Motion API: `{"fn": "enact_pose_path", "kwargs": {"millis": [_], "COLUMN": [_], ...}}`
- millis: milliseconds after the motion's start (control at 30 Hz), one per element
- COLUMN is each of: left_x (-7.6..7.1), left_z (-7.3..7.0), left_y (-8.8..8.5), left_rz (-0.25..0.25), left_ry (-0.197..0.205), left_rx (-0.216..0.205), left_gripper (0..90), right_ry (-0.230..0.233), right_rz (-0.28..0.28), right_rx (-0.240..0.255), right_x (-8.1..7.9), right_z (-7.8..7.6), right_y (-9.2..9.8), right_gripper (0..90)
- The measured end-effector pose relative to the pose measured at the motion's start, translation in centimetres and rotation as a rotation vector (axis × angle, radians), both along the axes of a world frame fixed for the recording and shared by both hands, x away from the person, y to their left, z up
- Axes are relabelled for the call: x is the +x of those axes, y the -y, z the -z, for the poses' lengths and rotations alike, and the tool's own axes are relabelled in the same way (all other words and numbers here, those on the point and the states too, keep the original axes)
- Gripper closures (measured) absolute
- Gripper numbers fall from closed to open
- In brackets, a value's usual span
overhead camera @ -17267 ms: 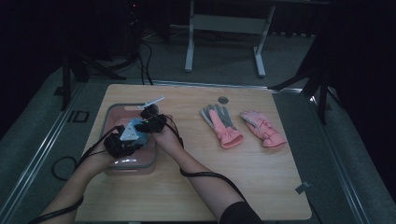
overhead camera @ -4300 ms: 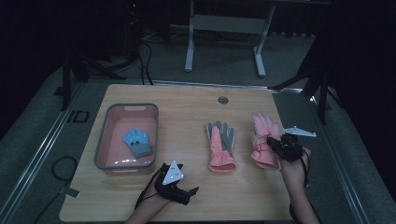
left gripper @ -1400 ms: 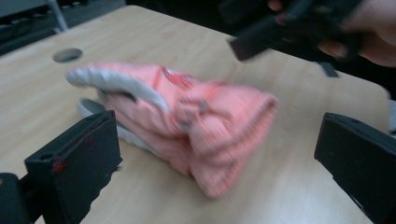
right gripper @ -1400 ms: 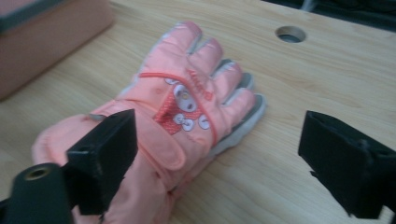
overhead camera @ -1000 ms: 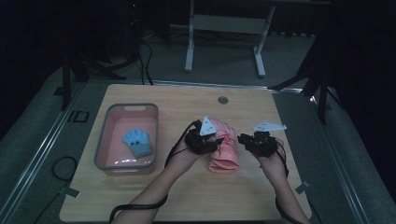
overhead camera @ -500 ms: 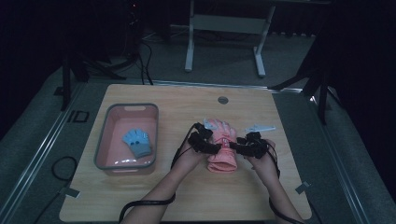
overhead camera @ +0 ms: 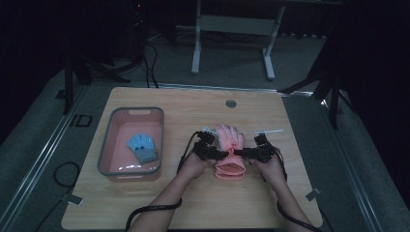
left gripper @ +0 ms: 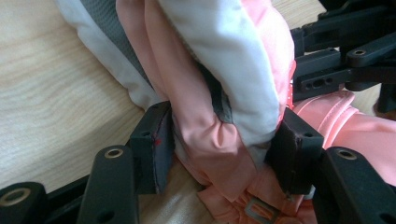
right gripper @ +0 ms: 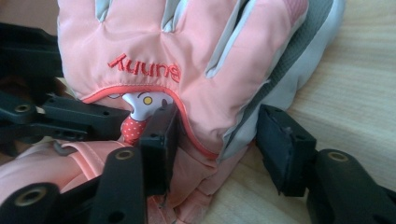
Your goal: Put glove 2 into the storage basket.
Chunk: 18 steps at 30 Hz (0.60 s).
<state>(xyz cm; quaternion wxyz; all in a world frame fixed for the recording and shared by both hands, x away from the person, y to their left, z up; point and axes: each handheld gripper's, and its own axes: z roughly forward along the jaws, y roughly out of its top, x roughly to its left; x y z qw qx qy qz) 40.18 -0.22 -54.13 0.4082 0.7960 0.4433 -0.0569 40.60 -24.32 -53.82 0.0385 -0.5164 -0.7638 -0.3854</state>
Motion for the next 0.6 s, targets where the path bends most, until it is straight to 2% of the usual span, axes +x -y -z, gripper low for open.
{"fn": "enact_pose_path", "kwargs": {"millis": [167, 200, 267, 300, 367, 500, 567, 600], "left_x": [0.2, 0.2, 0.1, 0.1, 0.0, -0.2, -0.3, -0.3], "left_z": [0.1, 0.1, 0.0, -0.1, -0.3, -0.6, -0.7, -0.6], "left_y": [0.0, 0.0, 0.0, 0.1, 0.2, 0.5, 0.5, 0.5], "left_rz": [0.011, 0.01, 0.021, 0.016, 0.024, 0.021, 0.026, 0.026], "left_ry": [-0.01, -0.011, 0.012, 0.011, 0.024, 0.036, 0.045, 0.045], "left_rx": [-0.016, -0.017, -0.014, -0.014, 0.003, 0.028, 0.036, 0.035], "left_gripper": [51.4, 55.3, 62.0, 64.9, 68.2, 69.6, 70.1, 70.5], "right_ry": [-0.02, -0.002, 0.006, 0.02, 0.045, 0.066, 0.085, 0.11], "right_rz": [-0.007, -0.019, -0.019, -0.02, -0.013, -0.003, -0.006, -0.004], "right_rx": [0.025, 0.019, -0.002, -0.017, -0.038, -0.037, -0.061, -0.08], "right_x": [0.0, 0.0, -0.1, -0.2, -0.5, -0.8, -0.9, -1.2], "right_z": [0.1, 0.0, -0.1, -0.2, -0.4, -0.3, -0.5, -0.5], "right_y": [0.0, -0.2, -0.4, -0.6, -0.8, -0.8, -1.0, -1.2], "right_gripper": [60.1, 67.9, 73.8, 75.8, 77.2, 77.6, 78.3, 78.6]}}
